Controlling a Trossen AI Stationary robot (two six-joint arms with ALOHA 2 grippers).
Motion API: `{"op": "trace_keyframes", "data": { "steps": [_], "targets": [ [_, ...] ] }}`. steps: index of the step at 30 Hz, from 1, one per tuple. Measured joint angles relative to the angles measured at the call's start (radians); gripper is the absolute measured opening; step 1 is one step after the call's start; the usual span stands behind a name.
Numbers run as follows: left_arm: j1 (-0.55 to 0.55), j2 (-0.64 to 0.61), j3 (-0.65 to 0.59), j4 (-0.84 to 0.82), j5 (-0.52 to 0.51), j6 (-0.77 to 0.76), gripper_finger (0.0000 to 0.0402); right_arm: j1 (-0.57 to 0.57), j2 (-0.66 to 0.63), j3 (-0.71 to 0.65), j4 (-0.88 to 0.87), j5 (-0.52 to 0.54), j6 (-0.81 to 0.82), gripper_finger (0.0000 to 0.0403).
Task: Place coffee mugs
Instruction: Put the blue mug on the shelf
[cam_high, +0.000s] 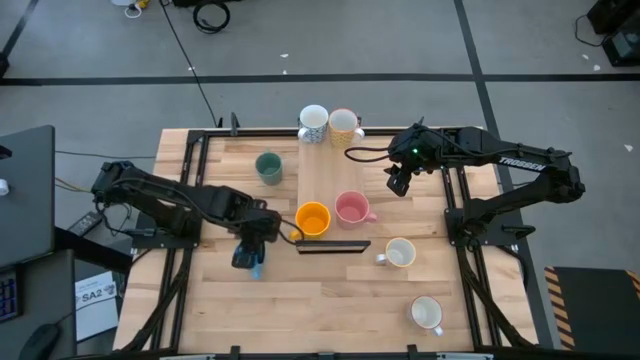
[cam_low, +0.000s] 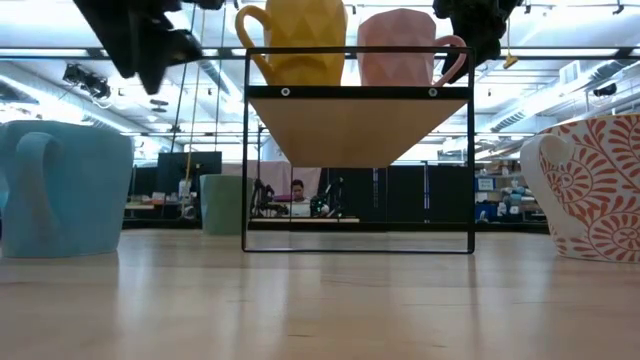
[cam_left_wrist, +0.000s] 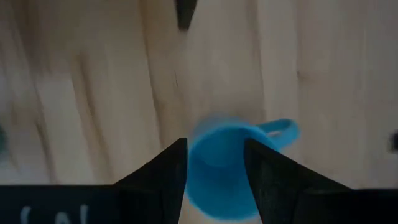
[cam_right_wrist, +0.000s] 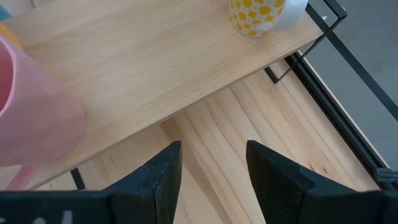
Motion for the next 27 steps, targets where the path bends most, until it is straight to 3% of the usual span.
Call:
{"op": "trace_keyframes", "data": {
  "steps": [9, 13, 20, 24, 27],
  "targets": [
    [-0.112, 0.0, 0.031, -0.069, 0.119, -0.672, 0.0164, 0.0, 0.0, 0.0, 0.0, 0.0, 0.0, 0.0185],
    [-0.171, 0.0, 0.031, -0.048, 0.175, -1.046, 0.0164, 0.0, 0.0, 0.0, 0.0, 0.0, 0.0, 0.0185],
    [-0.263, 0.0, 0.031, 0.019, 0.161, -1.734, 0.0164, 0.0, 0.0, 0.0, 0.003, -0.001, 0.0, 0.0185],
    [-0.299, 0.022, 0.029, 0.05, 0.081, -1.928, 0.0164, 0.0, 0.0, 0.0, 0.003, -0.035, 0.0, 0.0185],
    [-0.316, 0.059, 0.029, 0.051, 0.058, -1.981, 0.0164, 0.0, 0.0, 0.0, 0.003, -0.047, 0.0, 0.0185]
  ]
}}
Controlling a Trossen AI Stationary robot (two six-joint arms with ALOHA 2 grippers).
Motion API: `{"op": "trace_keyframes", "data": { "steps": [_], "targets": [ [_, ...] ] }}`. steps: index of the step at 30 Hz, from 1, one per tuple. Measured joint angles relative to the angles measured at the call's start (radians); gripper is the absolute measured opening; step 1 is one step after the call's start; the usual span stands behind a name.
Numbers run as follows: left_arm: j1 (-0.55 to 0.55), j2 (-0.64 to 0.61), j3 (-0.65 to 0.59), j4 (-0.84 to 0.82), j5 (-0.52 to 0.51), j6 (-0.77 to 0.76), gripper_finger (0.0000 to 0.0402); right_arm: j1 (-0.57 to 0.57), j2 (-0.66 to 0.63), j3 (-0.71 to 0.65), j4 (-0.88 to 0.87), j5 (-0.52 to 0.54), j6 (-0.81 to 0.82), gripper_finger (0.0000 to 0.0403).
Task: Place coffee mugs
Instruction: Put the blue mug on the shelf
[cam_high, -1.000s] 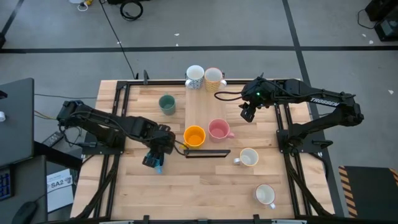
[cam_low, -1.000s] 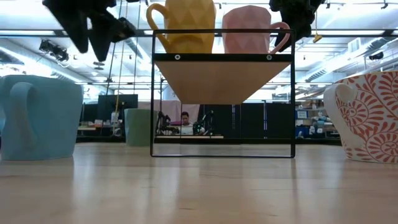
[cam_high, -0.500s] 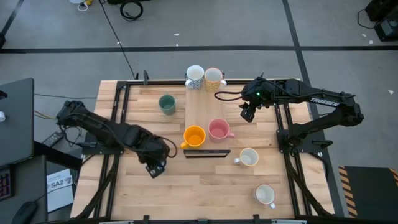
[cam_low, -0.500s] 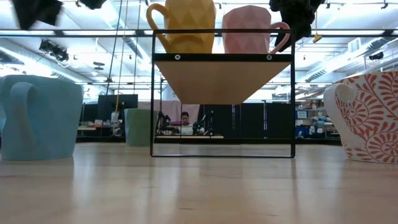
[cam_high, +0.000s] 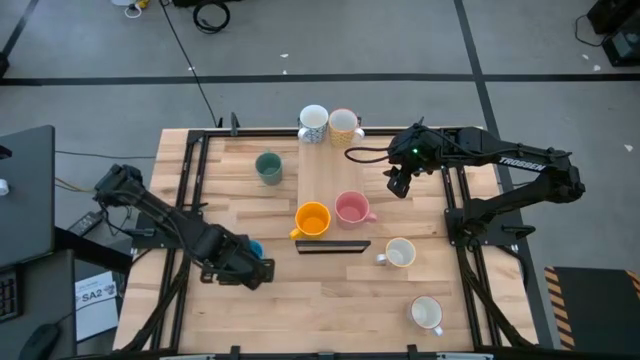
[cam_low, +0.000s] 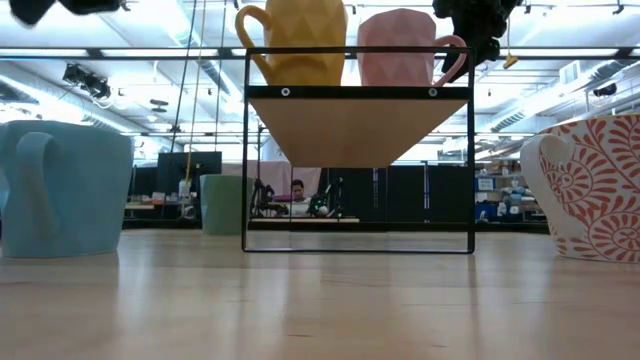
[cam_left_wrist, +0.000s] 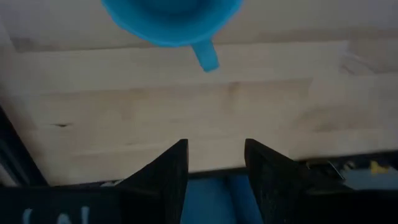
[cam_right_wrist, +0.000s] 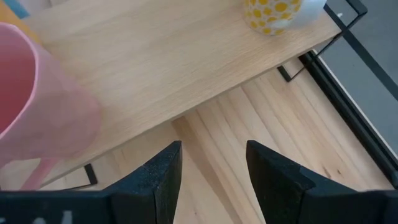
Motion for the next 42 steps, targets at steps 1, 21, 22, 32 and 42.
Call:
{"op": "trace_keyframes", "data": {
  "steps": [1, 21, 22, 32, 42],
  "targets": [
    [0.0, 0.017, 0.0, 0.0, 0.0, -0.002, 0.0164, 0.0, 0.0, 0.0, 0.0, -0.001, 0.0, 0.0185],
    [0.051, 0.212, -0.001, -0.007, -0.076, -0.032, 0.0164, 0.0, 0.0, 0.0, 0.0, -0.002, -0.026, 0.0185],
    [0.053, 0.212, -0.001, -0.016, -0.082, -0.038, 0.0164, 0.0, 0.0, 0.0, 0.0, -0.003, -0.026, 0.0186],
    [0.045, 0.212, -0.001, -0.137, -0.081, -0.039, 0.0164, 0.0, 0.0, 0.0, 0.0, -0.003, -0.027, 0.0185],
    [0.012, 0.212, -0.002, -0.216, -0.095, 0.132, 0.0164, 0.0, 0.0, 0.0, 0.0, -0.005, -0.027, 0.0186]
  ]
}}
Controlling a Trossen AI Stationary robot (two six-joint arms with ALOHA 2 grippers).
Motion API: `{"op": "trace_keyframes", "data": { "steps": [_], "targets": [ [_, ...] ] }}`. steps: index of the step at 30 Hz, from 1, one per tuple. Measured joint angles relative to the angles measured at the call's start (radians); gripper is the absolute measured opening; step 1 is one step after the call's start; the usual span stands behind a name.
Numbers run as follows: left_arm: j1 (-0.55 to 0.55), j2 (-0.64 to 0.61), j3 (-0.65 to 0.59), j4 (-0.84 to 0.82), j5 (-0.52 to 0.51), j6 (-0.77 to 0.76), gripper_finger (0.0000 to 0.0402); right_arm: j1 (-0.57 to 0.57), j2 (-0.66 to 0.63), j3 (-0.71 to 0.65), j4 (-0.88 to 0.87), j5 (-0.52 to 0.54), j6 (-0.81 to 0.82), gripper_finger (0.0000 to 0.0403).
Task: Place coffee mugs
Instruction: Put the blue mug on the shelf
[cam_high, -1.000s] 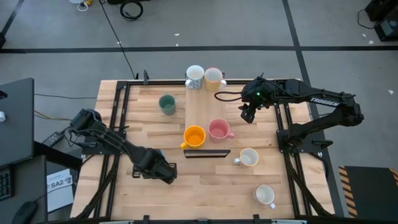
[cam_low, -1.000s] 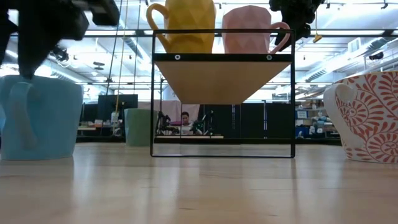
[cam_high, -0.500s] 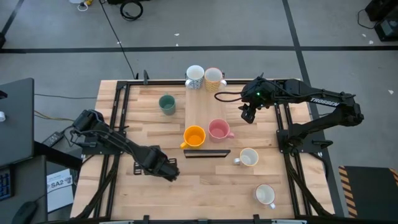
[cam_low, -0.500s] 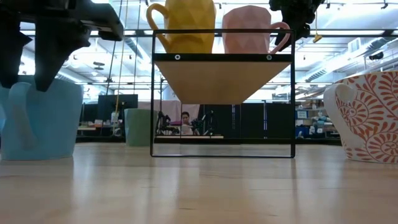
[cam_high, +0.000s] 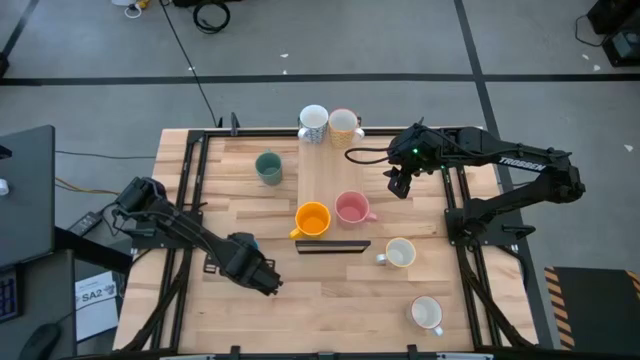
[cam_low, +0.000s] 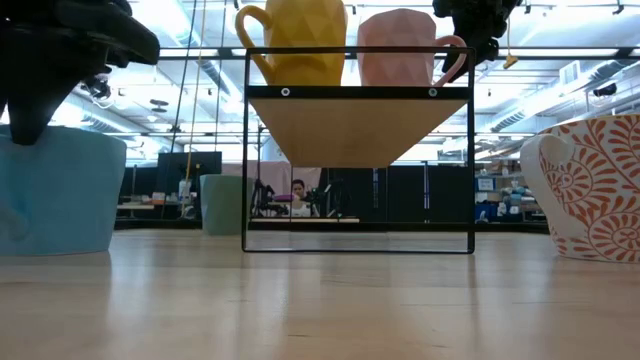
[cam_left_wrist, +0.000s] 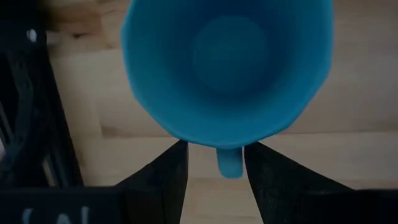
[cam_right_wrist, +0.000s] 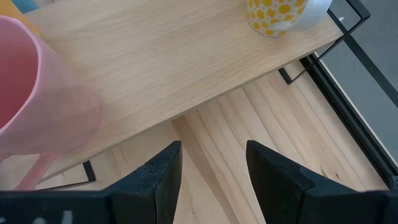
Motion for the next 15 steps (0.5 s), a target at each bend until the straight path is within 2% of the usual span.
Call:
{"op": "trace_keyframes", "data": {
  "steps": [5, 15],
  "targets": [
    [-0.028, 0.0, 0.0, -0.001, -0.038, 0.075, 0.0164, 0.0, 0.0, 0.0, 0.0, 0.0, 0.0, 0.0185],
    [-0.065, 0.007, 0.0, 0.025, -0.074, 0.082, 0.0164, 0.0, 0.0, 0.0, 0.0, 0.0, 0.0, 0.0185]
  ]
}}
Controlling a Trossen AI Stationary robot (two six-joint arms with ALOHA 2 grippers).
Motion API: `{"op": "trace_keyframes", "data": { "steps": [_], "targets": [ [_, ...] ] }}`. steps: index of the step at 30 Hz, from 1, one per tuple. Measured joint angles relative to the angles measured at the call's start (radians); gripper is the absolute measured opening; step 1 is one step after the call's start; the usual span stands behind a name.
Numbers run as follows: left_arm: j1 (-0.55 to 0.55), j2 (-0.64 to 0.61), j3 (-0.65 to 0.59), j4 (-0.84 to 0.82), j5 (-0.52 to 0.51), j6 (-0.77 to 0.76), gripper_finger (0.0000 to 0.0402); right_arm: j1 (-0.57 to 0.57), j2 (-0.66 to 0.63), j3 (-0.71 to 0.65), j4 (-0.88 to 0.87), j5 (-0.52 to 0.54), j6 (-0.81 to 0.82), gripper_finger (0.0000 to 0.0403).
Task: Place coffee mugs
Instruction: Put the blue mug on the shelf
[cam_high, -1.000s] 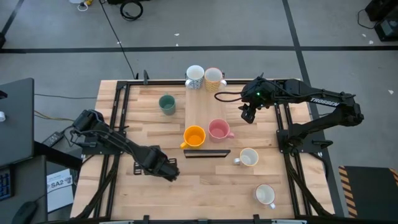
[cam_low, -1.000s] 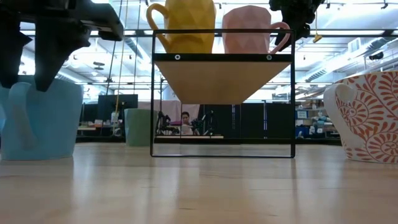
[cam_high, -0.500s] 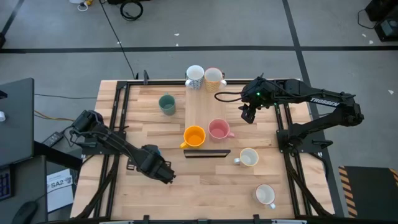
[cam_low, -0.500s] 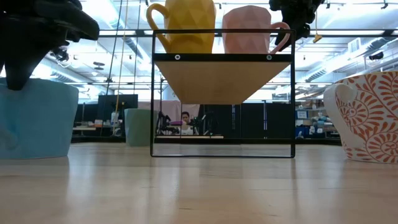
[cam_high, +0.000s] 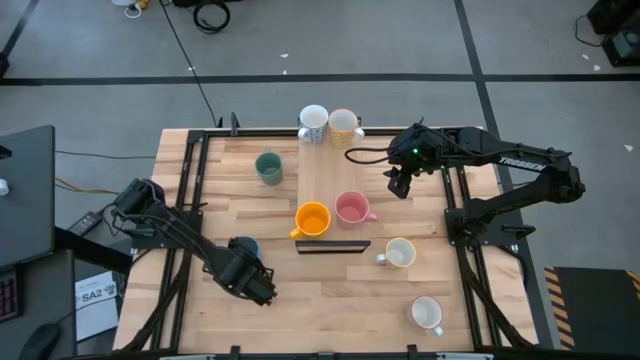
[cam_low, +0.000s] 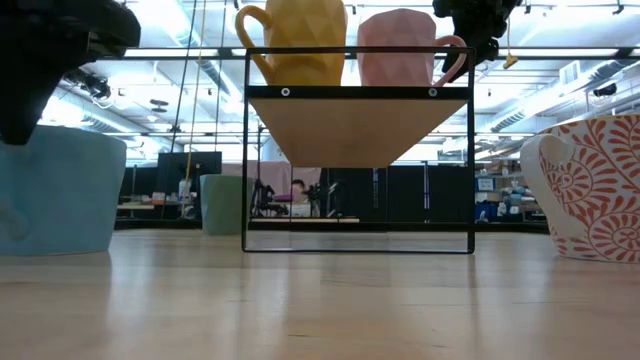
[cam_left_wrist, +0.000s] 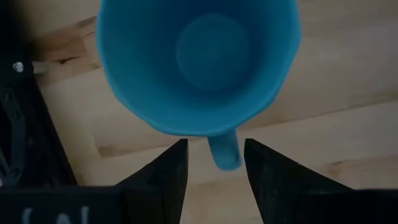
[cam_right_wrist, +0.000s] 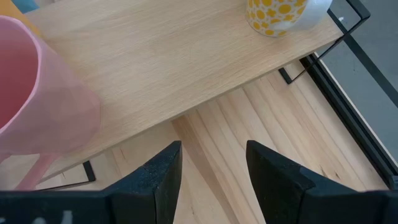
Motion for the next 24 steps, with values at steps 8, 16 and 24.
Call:
{"op": "trace_keyframes", "data": {
  "steps": [8, 16, 24],
  "targets": [
    [-0.012, 0.069, -0.001, 0.02, -0.009, 0.012, 0.0164, 0.0, 0.0, 0.0, 0.0, 0.0, 0.0, 0.0184],
    [-0.012, 0.083, -0.001, 0.022, -0.016, 0.011, 0.0164, 0.0, 0.0, 0.0, 0.0, 0.0, 0.0, 0.0185],
    [-0.011, 0.083, -0.001, 0.02, -0.015, 0.011, 0.0118, 0.0, 0.0, 0.0, 0.0, 0.0, 0.0, 0.0185]
  ]
}}
